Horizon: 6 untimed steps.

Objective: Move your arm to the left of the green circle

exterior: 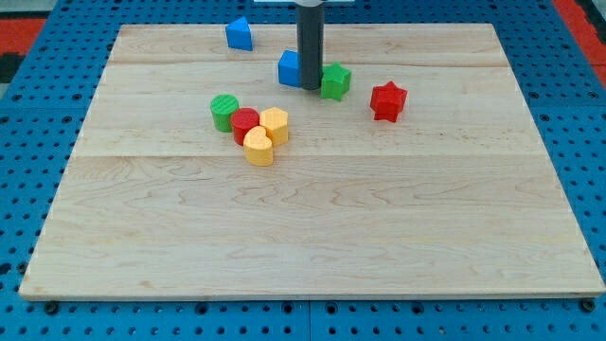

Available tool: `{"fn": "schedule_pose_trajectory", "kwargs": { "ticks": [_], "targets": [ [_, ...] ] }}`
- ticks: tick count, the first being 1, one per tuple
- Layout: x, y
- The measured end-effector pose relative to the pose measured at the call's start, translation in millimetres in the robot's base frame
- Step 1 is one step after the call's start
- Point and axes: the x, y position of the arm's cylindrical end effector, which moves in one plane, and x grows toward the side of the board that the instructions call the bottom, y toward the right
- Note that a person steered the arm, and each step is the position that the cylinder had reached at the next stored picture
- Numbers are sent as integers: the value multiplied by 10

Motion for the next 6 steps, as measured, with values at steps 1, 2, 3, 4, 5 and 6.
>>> {"fn": "schedule_pose_trajectory", "kwargs": {
  "ticks": [1, 2, 3, 4, 5, 6],
  "targets": [
    [4, 304],
    [-26, 587],
    [-46, 441],
    [-3, -223],
    [114, -964],
    [290, -1566]
  ]
}}
